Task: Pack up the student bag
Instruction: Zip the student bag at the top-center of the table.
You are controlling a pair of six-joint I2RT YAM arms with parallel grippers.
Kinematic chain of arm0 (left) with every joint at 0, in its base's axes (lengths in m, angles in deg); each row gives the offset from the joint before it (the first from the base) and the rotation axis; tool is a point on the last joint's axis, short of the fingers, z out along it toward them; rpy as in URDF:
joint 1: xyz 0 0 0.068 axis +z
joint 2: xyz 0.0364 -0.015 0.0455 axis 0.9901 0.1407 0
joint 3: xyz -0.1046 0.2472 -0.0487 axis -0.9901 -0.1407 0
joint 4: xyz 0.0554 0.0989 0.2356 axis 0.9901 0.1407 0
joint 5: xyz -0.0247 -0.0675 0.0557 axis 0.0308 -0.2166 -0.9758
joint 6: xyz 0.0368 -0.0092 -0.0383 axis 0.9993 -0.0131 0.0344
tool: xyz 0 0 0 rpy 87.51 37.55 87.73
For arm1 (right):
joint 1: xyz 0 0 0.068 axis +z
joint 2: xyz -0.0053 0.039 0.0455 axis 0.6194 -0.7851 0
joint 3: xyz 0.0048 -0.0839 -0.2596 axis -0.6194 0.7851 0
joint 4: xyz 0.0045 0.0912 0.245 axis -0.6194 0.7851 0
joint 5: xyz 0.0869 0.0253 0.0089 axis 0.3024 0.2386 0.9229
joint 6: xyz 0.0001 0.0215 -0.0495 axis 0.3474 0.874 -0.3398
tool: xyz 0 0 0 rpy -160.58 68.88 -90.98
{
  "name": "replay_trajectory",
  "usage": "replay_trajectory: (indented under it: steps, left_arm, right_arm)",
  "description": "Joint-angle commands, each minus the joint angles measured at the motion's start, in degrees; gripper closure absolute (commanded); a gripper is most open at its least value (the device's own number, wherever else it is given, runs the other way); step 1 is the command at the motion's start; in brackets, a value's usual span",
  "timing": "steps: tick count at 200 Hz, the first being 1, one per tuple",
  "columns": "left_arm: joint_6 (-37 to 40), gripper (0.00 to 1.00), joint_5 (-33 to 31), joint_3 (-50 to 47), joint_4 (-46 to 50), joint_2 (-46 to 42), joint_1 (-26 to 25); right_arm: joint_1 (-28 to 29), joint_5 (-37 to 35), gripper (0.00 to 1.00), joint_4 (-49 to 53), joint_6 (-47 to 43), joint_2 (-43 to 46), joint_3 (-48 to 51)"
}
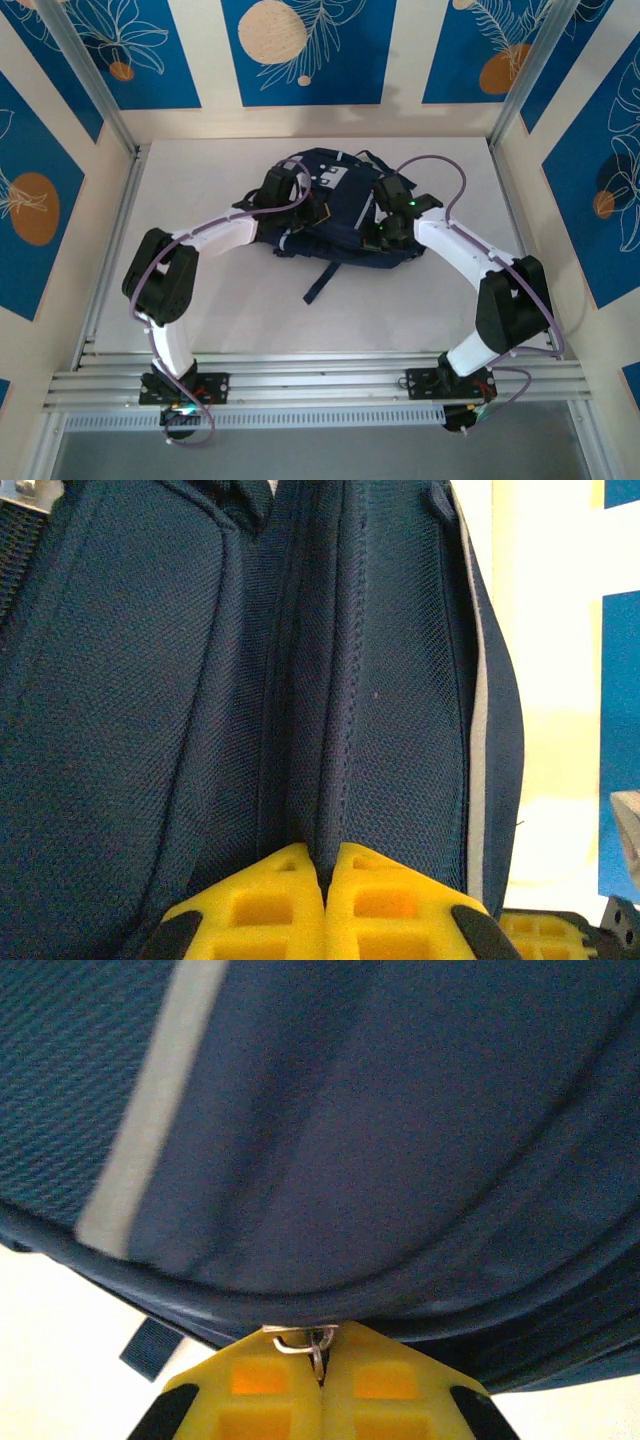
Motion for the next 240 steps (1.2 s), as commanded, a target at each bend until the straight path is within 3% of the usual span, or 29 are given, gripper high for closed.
replay_trajectory:
  steps: [1, 24, 56, 116, 146, 168, 191, 240]
  left_arm:
    - [4.71, 1.00, -0.63, 3.92, 0.16, -1.59, 2.88]
    - [6.00, 1.00, 0.24, 5.11, 1.98, -1.41, 3.05]
    - [7.50, 1.00, 1.61, 6.17, 3.66, -0.72, 3.62]
    - [15.03, 1.00, 2.93, 17.74, 11.76, 7.46, 6.30]
    - [16.03, 1.00, 1.61, 25.05, 15.21, 11.90, 6.63]
    - [15.09, 0.62, 0.79, 27.63, 16.80, 12.94, 7.02]
    - [14.46, 0.43, 0.88, 26.29, 19.07, 10.87, 7.27]
    - [12.35, 0.38, -1.74, 11.00, 21.82, 0.38, 7.36]
  right_arm:
    - [-4.15, 0.98, 1.00, 11.23, -8.42, 0.06, 0.73]
    - [-7.42, -2.03, 1.00, 11.82, -11.63, -0.26, -0.72]
    - [-7.70, -5.35, 1.00, 11.98, -14.78, -2.94, -4.08]
    - [2.35, 12.19, 1.00, 6.77, -16.32, -4.73, -4.20]
    - [9.06, 15.90, 1.00, 2.85, -13.30, -8.51, -7.96]
    - [11.90, 18.01, 1.00, -0.82, -11.43, -11.93, -11.95]
    - [12.97, 17.05, 1.00, -2.35, -9.86, -16.15, -17.14]
    - [12.62, 14.34, 1.00, -2.67, -6.15, -18.94, -19.85]
